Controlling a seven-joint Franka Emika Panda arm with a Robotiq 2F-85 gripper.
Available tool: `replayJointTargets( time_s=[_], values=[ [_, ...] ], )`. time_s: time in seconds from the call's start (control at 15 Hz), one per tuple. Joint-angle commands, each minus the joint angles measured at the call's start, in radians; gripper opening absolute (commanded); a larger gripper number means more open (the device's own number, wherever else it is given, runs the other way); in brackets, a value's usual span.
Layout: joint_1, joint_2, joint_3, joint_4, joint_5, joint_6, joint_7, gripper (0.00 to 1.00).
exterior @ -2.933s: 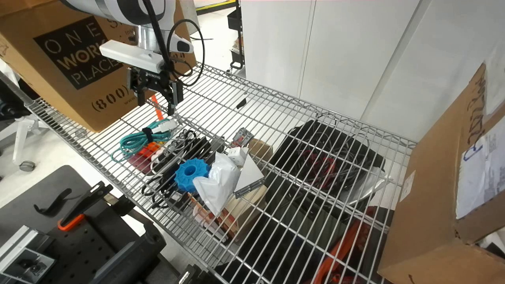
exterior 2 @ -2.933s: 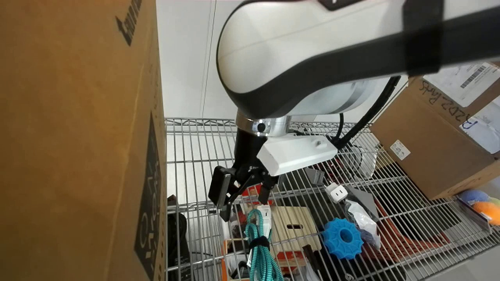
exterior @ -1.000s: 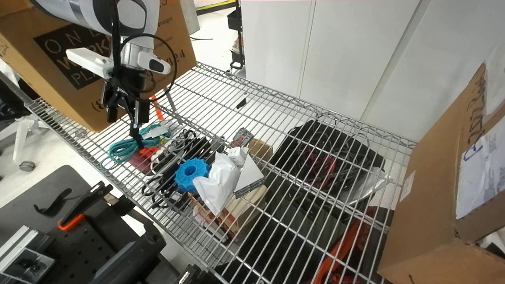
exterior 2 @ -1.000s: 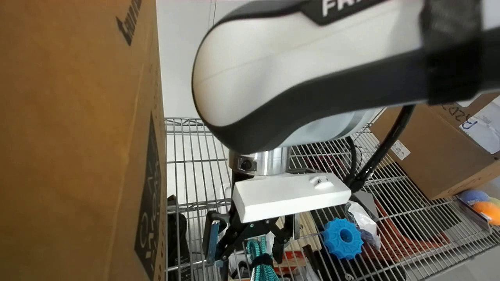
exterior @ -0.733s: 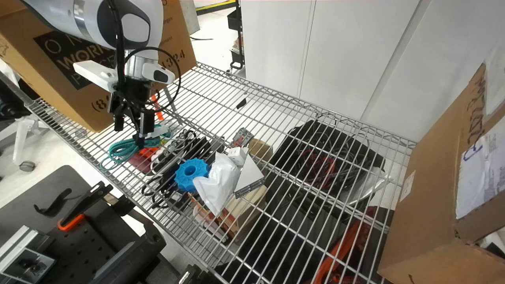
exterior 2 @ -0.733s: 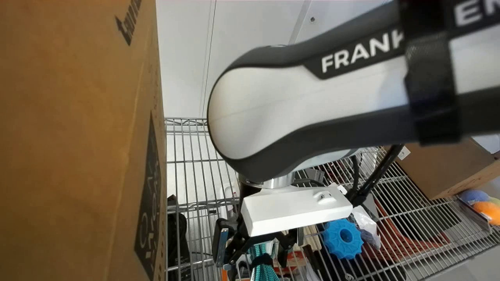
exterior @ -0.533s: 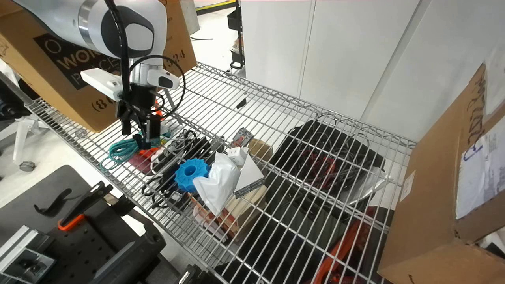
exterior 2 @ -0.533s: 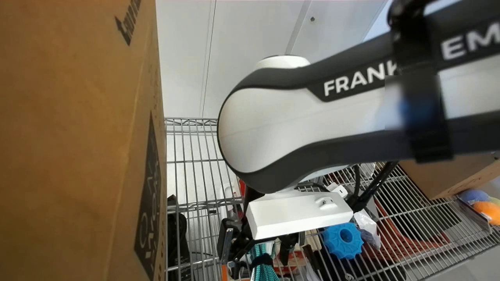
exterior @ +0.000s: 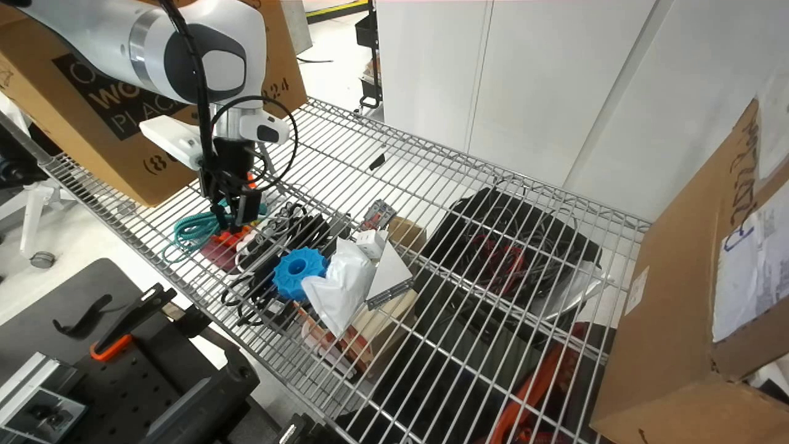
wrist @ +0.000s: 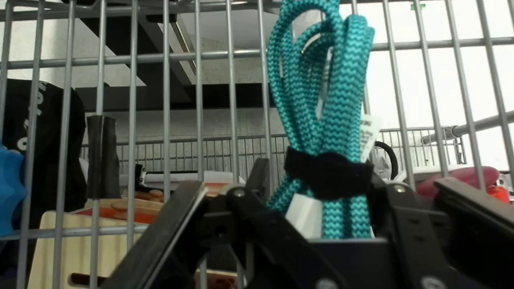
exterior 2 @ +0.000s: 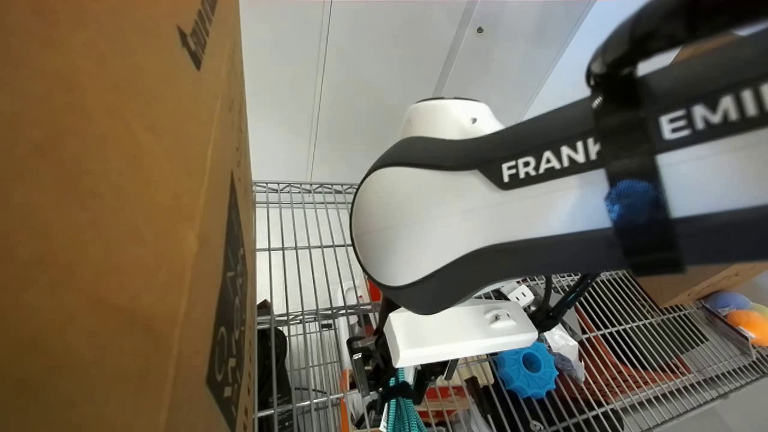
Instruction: Move the blue cable to the right
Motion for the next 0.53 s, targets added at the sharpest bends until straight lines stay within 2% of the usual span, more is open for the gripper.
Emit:
replayJointTargets(
  time_s=[0.0,0.33,0.47],
  values=[
    [-0.003,-0.022,0.004,-0.032,-0.001,0.065,-0.022,0.27],
    [-0.008,-0.106,0.006,-0.094,-0.012,0.092,-0.054,0.25],
    [-0.009,-0.142,-0.001,-0.119,-0.014,0.132,-0.053,0.18]
  ],
)
